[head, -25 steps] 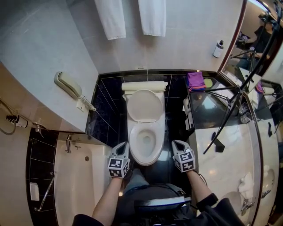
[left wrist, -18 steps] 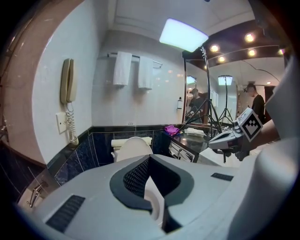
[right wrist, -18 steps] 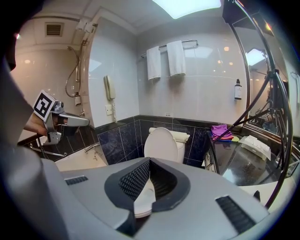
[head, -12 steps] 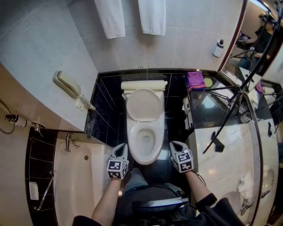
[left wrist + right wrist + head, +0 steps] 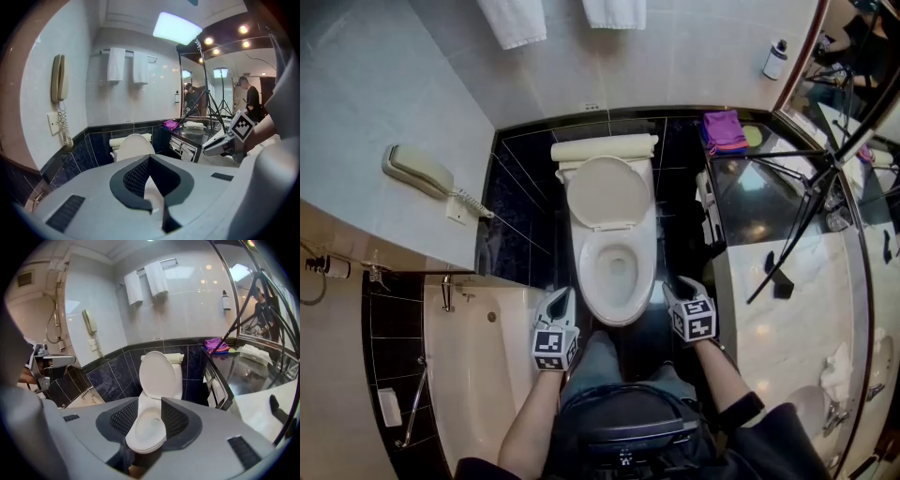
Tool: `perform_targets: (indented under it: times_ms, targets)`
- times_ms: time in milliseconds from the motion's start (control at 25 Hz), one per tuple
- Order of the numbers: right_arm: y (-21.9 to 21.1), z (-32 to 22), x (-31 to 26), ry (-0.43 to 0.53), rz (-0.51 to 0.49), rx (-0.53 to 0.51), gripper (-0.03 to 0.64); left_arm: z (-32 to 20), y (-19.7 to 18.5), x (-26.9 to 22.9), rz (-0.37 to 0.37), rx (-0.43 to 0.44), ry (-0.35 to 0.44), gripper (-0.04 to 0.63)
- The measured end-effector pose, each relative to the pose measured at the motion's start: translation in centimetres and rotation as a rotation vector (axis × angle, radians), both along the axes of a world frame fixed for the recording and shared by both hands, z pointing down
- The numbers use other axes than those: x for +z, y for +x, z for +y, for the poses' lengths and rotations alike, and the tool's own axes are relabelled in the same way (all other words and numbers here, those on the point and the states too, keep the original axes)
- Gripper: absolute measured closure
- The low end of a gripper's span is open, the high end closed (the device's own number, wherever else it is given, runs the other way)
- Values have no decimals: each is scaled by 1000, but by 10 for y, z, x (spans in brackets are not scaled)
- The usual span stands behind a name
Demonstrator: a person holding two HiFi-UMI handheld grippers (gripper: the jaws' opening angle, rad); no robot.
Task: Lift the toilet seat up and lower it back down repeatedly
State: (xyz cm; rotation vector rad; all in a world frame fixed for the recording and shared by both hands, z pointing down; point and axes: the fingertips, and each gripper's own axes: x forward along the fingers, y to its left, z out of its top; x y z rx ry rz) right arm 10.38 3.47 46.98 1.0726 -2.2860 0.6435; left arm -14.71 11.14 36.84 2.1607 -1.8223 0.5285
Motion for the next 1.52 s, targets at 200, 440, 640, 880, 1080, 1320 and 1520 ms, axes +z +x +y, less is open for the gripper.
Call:
perform_targets:
  times_ms: [200,440,640,880,1080,1320,1520]
  targets:
    - [7,2,65,-135,8,92,397,-15,-1,32,-22,48,-41,595]
    - [11,-3,159,-347,-99,229,388,-48,17,91,-44,128,-69,595]
    - [-6,3,247,-498,-219,285,390,-65,25,149,-25,127,-74,595]
    - [-20,20,355,-604,-278,321,390,-70,25,219,-8,90,-73,595]
    - [-23,43,416,-675,-315,355,391,-55,21,277,-15,86,-115,595]
    - [-29,46,458,-710,-358,384,420,-44,16,317,-15,70,-162,595]
    - [-39,40,477,-727,-376,396,423,-39,8,331,-19,61,-189,595]
